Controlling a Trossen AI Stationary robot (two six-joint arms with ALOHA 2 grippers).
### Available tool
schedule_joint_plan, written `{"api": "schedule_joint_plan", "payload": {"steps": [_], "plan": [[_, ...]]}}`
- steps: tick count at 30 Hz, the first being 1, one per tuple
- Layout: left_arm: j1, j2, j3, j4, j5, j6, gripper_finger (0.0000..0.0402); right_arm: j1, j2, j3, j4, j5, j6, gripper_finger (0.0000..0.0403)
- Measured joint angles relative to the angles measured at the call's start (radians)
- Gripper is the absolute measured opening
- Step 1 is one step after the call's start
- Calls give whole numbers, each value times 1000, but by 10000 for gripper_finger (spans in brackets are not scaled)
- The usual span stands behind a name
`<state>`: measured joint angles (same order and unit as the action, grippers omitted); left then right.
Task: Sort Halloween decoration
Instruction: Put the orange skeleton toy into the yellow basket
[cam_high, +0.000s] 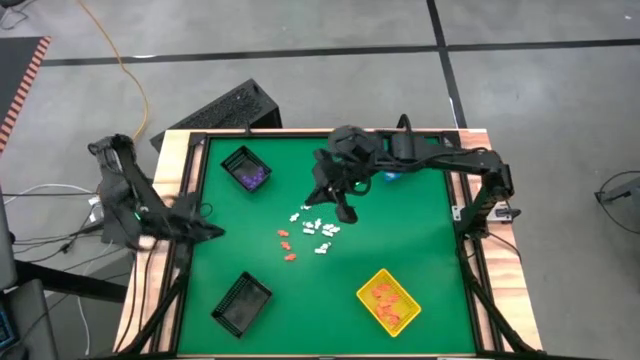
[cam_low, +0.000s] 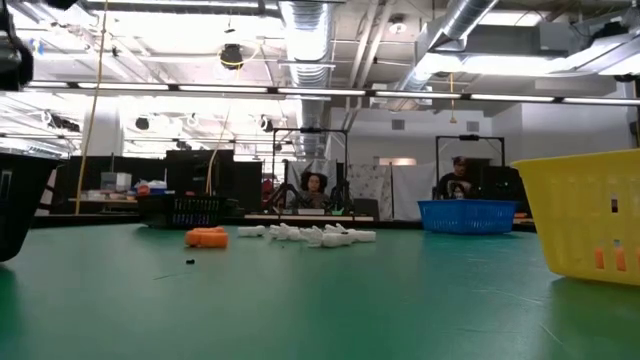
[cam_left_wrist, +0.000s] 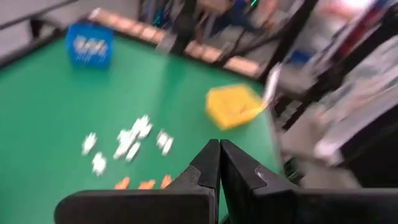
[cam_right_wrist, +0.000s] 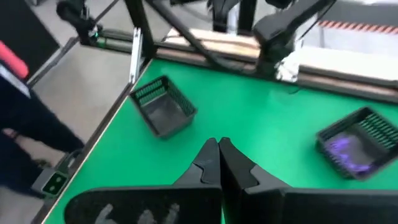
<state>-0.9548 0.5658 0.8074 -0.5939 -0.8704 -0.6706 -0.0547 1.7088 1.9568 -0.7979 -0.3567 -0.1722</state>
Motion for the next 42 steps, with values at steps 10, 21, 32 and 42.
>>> {"api": "schedule_joint_plan", "payload": {"steps": [10, 21, 32, 42], "plan": [[2, -221, -66, 413, 267, 331, 0, -4, -98, 1, -36, 104, 20, 14], [146, -249, -376, 639, 385, 181, 0, -7, -177, 2, -53, 179, 44, 14], [491, -259, -548, 613, 743, 92, 0, 67, -183, 1, -88, 204, 103, 16], [831, -420, -544, 451, 1008, 189, 0, 142, -190, -5, -81, 342, 93, 17]]}}
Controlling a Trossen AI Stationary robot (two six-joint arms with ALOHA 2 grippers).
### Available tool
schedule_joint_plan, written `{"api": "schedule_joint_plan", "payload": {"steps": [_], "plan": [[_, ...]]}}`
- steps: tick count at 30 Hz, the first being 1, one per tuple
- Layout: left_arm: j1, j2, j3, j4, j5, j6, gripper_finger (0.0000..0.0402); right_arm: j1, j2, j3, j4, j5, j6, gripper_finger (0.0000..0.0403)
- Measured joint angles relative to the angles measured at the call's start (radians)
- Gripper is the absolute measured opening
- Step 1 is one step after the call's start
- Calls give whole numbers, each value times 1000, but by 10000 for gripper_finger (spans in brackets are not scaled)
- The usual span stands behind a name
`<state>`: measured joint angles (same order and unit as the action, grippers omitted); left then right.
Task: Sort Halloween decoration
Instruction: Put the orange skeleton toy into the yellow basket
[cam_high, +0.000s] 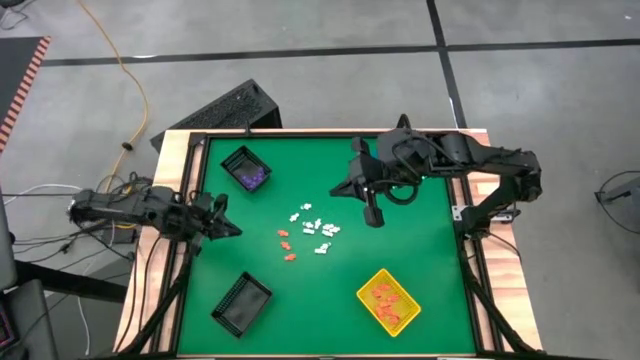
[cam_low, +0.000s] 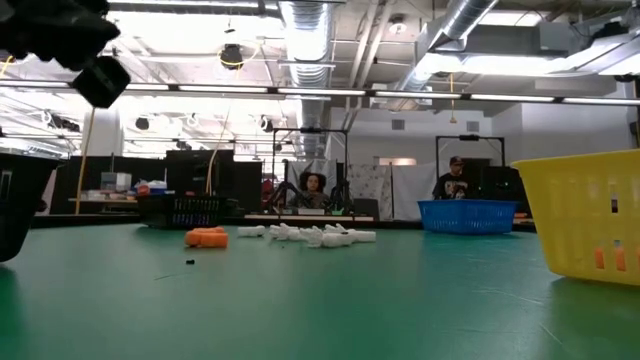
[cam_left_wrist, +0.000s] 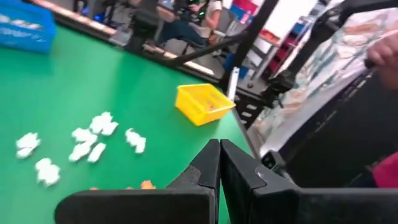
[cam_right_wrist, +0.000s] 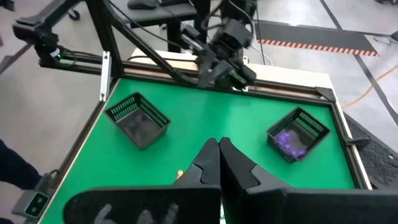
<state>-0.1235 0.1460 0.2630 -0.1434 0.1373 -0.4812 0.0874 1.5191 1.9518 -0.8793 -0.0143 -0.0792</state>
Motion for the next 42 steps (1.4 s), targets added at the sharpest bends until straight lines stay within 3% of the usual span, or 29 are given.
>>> {"api": "schedule_joint_plan", "payload": {"steps": [4, 8, 12, 16, 20, 30, 36, 42], "plan": [[60, -141, 0, -123, -17, 6, 0, -5, -31, -138, 129, 14, 4, 17], [74, -139, 5, -176, -74, 34, 0, -31, -121, -420, 468, 15, 55, 17], [73, -144, -47, -92, -157, 38, 0, -59, -188, -695, 890, 18, 188, 17], [73, -146, -132, 37, -197, 21, 0, -54, -185, -840, 1082, 18, 288, 17], [73, -144, -214, 78, -200, -30, 0, -39, -130, -873, 1104, 40, 322, 17], [73, -139, -229, 109, -201, -23, 0, -30, 106, -874, 1098, 25, 311, 37], [73, -140, -229, 111, -224, -40, 0, -25, 227, -874, 1116, 23, 301, 101], [73, -140, -229, 111, -229, -16, 0, -25, 357, -805, 1169, 122, 255, 189]]}}
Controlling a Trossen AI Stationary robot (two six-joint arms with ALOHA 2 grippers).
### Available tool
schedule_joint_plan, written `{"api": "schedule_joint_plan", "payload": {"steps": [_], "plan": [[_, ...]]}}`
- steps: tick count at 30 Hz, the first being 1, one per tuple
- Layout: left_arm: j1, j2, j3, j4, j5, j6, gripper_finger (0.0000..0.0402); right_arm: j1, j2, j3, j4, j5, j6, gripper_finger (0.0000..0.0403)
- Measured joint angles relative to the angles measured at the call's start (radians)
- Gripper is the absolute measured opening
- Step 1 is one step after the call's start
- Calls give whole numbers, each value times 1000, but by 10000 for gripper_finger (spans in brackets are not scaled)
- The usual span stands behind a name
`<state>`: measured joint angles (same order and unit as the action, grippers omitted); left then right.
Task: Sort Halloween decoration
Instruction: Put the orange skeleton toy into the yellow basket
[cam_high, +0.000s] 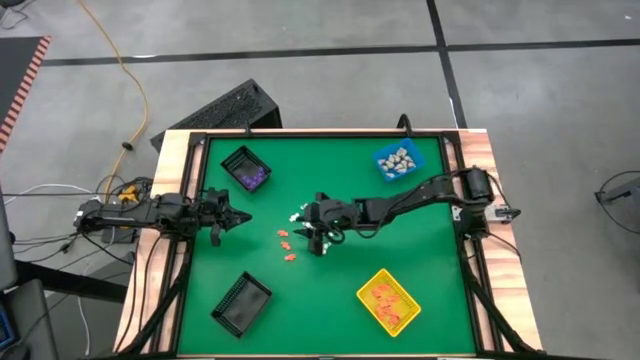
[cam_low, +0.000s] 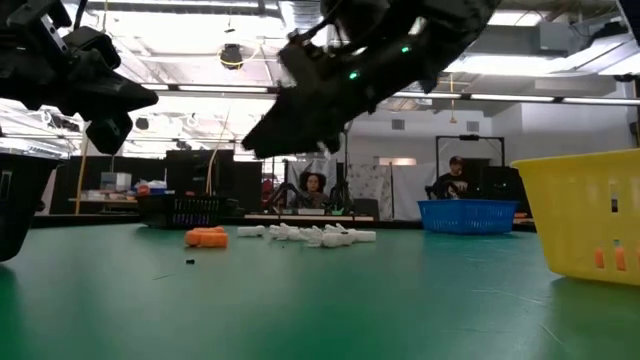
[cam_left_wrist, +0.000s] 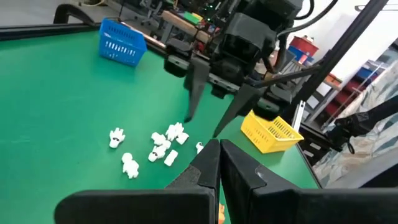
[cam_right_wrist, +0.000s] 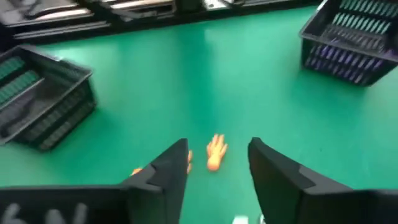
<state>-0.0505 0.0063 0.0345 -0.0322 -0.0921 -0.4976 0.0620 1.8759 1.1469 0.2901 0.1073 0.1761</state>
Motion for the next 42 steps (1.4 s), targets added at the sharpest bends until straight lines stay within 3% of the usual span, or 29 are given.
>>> {"api": "schedule_joint_plan", "payload": {"steps": [5, 14, 29, 42], "plan": [[0, 0, 0, 0, -2, 4, 0, -5, 127, 132, -30, 7, -48, 219], [0, 4, 0, -1, 5, -12, 0, -11, 279, 343, -183, 12, -113, 204], [0, 8, 0, -2, 6, -23, 0, -19, 356, 378, -261, 22, -98, 200], [0, 8, 0, -2, 6, -23, 0, -19, 354, 370, -285, 38, -106, 107]]}}
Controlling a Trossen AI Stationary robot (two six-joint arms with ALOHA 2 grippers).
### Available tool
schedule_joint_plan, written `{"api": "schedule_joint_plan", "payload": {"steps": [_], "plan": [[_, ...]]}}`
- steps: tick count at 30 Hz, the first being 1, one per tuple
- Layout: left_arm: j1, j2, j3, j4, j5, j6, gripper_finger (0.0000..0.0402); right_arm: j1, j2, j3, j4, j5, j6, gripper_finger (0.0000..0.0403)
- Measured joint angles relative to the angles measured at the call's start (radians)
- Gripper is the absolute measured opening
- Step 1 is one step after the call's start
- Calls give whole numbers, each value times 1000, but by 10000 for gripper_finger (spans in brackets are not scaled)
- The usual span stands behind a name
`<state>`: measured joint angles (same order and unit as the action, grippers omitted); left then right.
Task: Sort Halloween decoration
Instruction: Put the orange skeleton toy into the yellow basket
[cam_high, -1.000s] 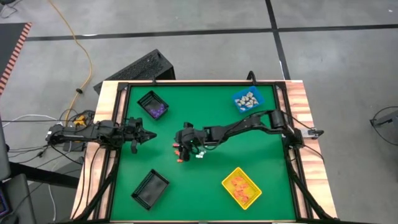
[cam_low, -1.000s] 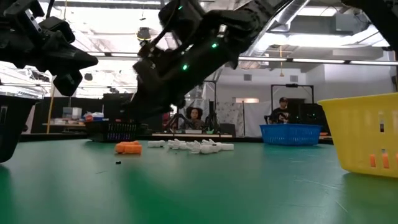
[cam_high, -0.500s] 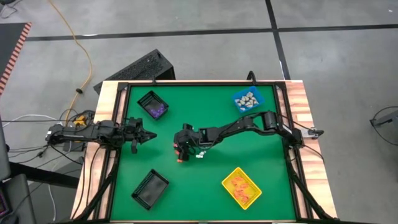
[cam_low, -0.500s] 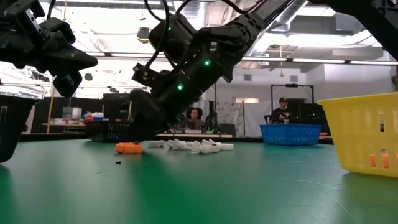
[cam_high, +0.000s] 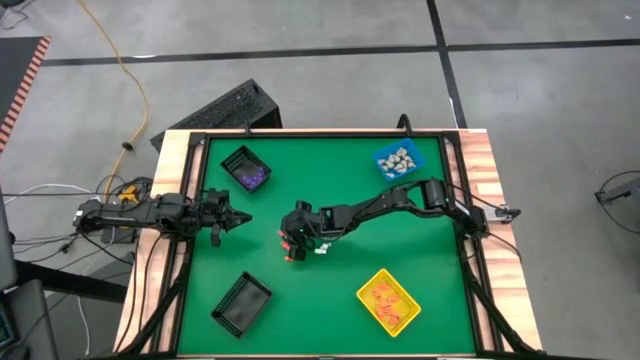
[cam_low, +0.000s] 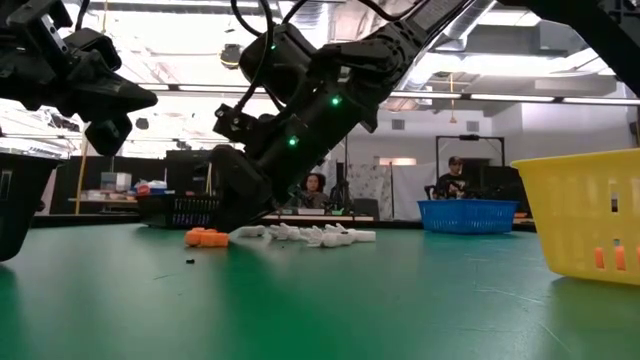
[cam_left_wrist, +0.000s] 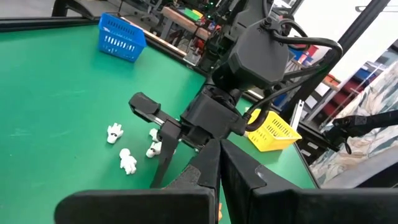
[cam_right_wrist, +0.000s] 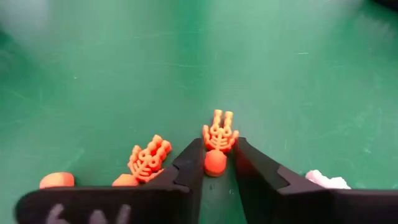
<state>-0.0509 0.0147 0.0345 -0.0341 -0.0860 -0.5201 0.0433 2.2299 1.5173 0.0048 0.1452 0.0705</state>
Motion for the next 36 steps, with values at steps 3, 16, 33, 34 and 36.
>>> {"api": "schedule_joint_plan", "payload": {"steps": [3, 16, 33, 34, 36], "plan": [[0, 0, 0, 0, 0, 0, 0, 2, 0, 0, 0, 0, 0, 78], [0, 0, 0, 0, 0, 0, 0, -1, -100, -4, -49, 5, 53, 43], [0, 0, 0, 0, 0, 0, 0, 222, -599, -2, -837, -70, 273, 44], [0, 0, 0, 0, 0, 0, 0, 252, -610, -1, -862, -69, 311, 44], [0, 0, 0, 0, 0, 0, 0, 317, -614, 0, -912, -68, 381, 44]]}}
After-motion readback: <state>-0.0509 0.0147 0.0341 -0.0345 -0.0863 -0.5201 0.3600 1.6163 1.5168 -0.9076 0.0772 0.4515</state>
